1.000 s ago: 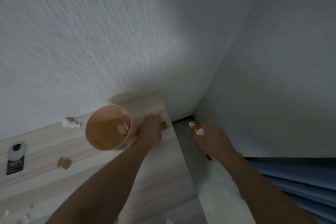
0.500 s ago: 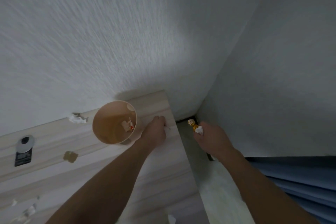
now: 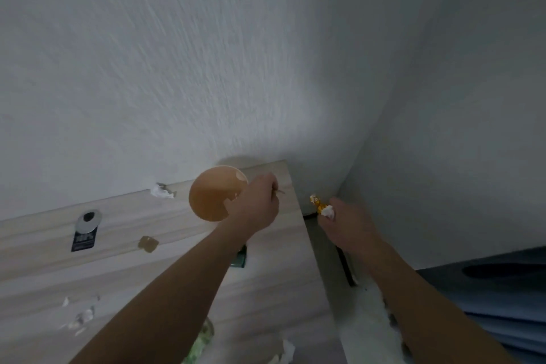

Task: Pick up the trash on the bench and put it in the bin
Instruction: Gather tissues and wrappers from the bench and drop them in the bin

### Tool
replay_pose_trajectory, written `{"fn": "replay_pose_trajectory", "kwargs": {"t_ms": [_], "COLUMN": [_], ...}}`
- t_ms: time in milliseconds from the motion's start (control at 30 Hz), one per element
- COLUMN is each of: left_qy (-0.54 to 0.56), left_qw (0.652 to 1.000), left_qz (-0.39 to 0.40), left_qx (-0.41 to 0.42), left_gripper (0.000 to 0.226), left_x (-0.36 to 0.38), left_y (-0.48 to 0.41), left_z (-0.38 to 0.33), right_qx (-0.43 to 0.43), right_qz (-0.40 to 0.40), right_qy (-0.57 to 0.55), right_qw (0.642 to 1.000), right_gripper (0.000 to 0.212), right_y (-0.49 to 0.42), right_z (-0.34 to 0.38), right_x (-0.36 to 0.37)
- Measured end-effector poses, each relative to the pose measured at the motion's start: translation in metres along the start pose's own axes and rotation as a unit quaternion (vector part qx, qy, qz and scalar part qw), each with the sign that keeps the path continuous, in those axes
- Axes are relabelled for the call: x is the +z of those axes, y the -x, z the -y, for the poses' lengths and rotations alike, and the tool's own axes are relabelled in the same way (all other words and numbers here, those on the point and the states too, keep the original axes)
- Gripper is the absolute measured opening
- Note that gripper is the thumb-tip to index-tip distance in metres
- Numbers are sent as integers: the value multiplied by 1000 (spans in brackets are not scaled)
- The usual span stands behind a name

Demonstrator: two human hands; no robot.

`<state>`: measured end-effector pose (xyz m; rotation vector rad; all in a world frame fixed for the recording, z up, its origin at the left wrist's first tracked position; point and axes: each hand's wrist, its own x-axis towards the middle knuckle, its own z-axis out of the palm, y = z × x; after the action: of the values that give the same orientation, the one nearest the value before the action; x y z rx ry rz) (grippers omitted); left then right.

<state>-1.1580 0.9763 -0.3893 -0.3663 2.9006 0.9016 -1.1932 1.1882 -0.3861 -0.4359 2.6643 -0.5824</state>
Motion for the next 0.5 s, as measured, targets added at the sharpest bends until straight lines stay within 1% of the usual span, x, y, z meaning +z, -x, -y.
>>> {"fn": "replay_pose_trajectory", "kwargs": {"t_ms": [100, 200, 267, 367, 500], "left_qy": [-20, -82, -95, -73, -73], "left_qw": [999, 994, 990, 993, 995], "left_qz": [-25, -76, -99, -76, -42], "left_qx": [-6, -14, -27, -45, -59], "left_gripper": [14, 8, 8, 5, 28], "left_x": [-26, -47, -54, -56, -53], "left_y": [8, 16, 17, 12, 6], "left_z": [9, 21, 34, 49, 66], "right_qx": [-13, -21, -18, -22, -26], "right_qz": [-6, -21, -21, -18, -23], "right_qy": [10, 16, 23, 17, 27], "right_qw": [1000, 999, 999, 999, 999], "right_gripper": [22, 20, 20, 20, 21], "right_y": [5, 9, 10, 9, 8], "right_z": [14, 27, 34, 42, 46], "right_x": [-6, -8, -9, -9, -5]}}
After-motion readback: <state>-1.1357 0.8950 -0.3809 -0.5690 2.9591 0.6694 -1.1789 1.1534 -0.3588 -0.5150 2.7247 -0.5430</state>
